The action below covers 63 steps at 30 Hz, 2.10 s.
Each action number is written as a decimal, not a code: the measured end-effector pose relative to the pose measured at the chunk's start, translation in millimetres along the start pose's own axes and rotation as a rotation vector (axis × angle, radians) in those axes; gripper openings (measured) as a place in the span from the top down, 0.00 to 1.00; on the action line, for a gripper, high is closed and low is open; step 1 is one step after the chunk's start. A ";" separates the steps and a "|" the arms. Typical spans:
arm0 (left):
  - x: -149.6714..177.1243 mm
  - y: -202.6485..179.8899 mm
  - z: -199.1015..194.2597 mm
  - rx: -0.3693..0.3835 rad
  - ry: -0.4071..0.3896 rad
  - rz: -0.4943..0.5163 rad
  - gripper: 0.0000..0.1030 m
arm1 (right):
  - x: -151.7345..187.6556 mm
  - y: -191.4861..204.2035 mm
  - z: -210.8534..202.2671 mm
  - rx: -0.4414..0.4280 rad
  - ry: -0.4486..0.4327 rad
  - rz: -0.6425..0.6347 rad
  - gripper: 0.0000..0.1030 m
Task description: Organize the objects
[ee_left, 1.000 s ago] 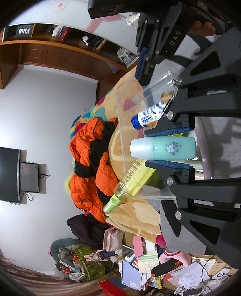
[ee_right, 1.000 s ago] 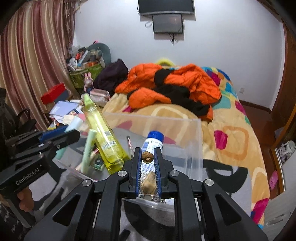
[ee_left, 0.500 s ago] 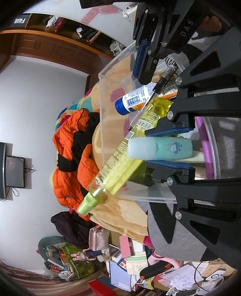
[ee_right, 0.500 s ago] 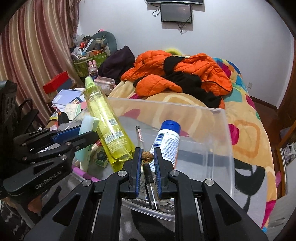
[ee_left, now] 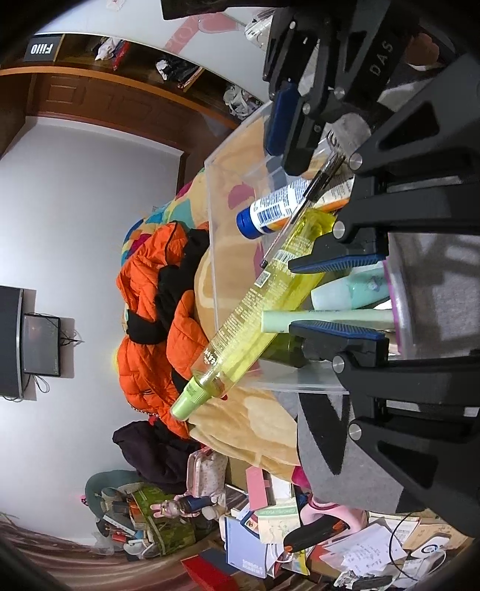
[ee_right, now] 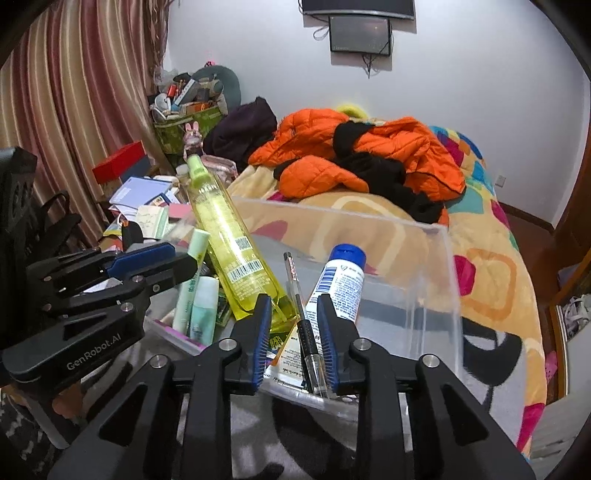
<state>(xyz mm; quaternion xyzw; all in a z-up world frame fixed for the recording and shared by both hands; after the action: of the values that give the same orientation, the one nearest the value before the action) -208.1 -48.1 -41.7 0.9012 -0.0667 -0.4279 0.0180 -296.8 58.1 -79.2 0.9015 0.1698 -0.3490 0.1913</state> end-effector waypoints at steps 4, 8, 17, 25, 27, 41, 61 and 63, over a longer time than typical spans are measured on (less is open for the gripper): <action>0.2 -3.8 -13.6 0.005 -0.019 -0.001 0.71 | 1.3 1.0 -19.6 -0.014 -0.028 -0.001 0.75; 2.0 -8.5 -30.6 0.001 -0.049 0.008 0.59 | 7.0 -0.2 -37.4 -0.016 -0.052 0.002 0.69; 6.6 -22.3 -61.2 -0.003 -0.094 0.028 0.31 | 22.7 -2.2 -71.3 -0.008 -0.109 -0.001 0.49; 13.3 -35.2 -78.3 -0.016 -0.117 0.052 0.16 | 34.3 -5.0 -86.0 0.007 -0.138 0.010 0.31; 16.5 -36.6 -81.8 -0.023 -0.122 0.049 0.14 | 36.3 -6.2 -89.0 0.012 -0.149 0.018 0.27; 30.2 -43.6 -93.6 -0.029 -0.136 0.021 0.10 | 53.8 -12.6 -111.2 0.007 -0.209 0.034 0.17; 40.6 -47.8 -89.0 -0.002 -0.124 -0.019 0.08 | 60.8 -16.1 -116.5 0.015 -0.228 0.028 0.12; 40.9 -48.4 -88.7 0.001 -0.124 -0.019 0.08 | 61.2 -15.9 -117.1 0.015 -0.229 0.027 0.12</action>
<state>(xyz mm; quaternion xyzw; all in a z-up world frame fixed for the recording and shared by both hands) -108.8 -7.9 -21.3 0.8736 -0.0590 -0.4830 0.0094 -195.0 136.7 -45.3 0.8594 0.1320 -0.4483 0.2075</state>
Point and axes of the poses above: each gripper's, at about its wrist camera, not at the fingertips, and z roughly the way its jaws point, y to its left, x to its underside, the point moved 5 cm from there along z, roughly the way its jaws point, and after that the axes turned 14 degrees about z, right-handed, at the moved point
